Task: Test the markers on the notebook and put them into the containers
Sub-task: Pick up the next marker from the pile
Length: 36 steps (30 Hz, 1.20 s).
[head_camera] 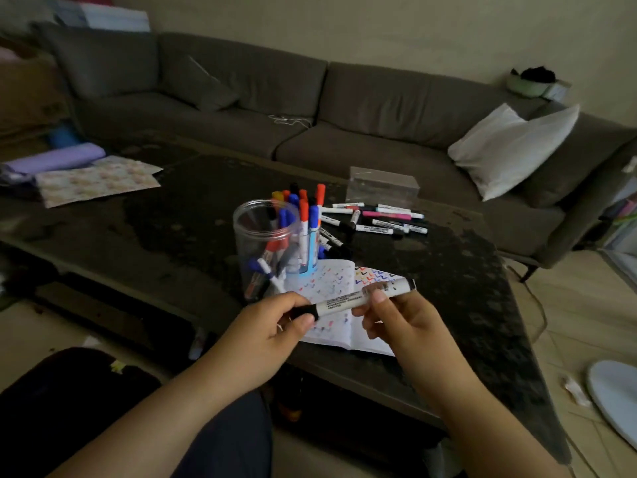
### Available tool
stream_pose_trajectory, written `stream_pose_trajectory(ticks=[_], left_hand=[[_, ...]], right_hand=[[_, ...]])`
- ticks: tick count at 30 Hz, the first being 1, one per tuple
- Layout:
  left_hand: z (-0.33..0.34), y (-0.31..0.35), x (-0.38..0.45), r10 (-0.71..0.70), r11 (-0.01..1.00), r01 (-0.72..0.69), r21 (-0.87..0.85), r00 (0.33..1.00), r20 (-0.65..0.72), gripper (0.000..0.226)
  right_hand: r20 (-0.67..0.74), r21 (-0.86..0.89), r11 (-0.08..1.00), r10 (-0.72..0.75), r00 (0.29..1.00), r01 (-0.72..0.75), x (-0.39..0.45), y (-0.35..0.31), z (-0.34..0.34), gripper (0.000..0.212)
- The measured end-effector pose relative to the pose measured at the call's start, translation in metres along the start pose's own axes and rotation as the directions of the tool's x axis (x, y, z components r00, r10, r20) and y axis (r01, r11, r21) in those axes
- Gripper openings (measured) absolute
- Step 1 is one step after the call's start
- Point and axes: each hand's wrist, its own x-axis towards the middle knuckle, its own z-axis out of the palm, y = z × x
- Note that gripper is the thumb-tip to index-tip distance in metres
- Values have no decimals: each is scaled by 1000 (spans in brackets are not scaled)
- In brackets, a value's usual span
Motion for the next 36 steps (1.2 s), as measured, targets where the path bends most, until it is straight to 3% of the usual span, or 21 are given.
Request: stream_pose_trajectory(ticks=[5, 11, 16, 18, 20, 23, 27, 30, 36], left_hand=[[-49, -29, -39, -35, 987, 77, 138, 958, -284, 12], [-116, -64, -114, -167, 875, 377, 302, 822, -544, 14], [-148, -99, -178, -296, 755, 591, 286, 695, -655, 18], [-153, -106, -195, -339, 720, 641, 266, 659, -671, 17], [-154, -109, -205, -361, 707, 663, 247, 638, -680, 17], [-154, -111, -207, -370, 703, 667, 249, 641, -672, 19], [-149, -107, -186, -340, 735, 624, 266, 677, -653, 22], [-139, -97, -156, -298, 788, 548, 281, 738, -606, 23], [-97, -68, -75, -160, 880, 317, 353, 899, -406, 23]], right_hand=[[146, -158, 981, -90, 985, 112, 9, -28, 54, 17], [424, -193, 932, -204, 882, 308, 17, -42, 148, 8], [619, -298, 872, -132, 774, 387, 20, -21, 232, 12], [698, -390, 830, -15, 715, 399, 21, -12, 259, 18], [753, -479, 785, 136, 644, 393, 21, -3, 276, 39], [765, -500, 765, 169, 622, 407, 20, 0, 278, 48], [721, -423, 803, 16, 693, 421, 24, -2, 251, 27], [664, -376, 827, -75, 744, 419, 30, -5, 216, 12], [435, -429, 837, -138, 890, 340, 51, -1, 127, 10]])
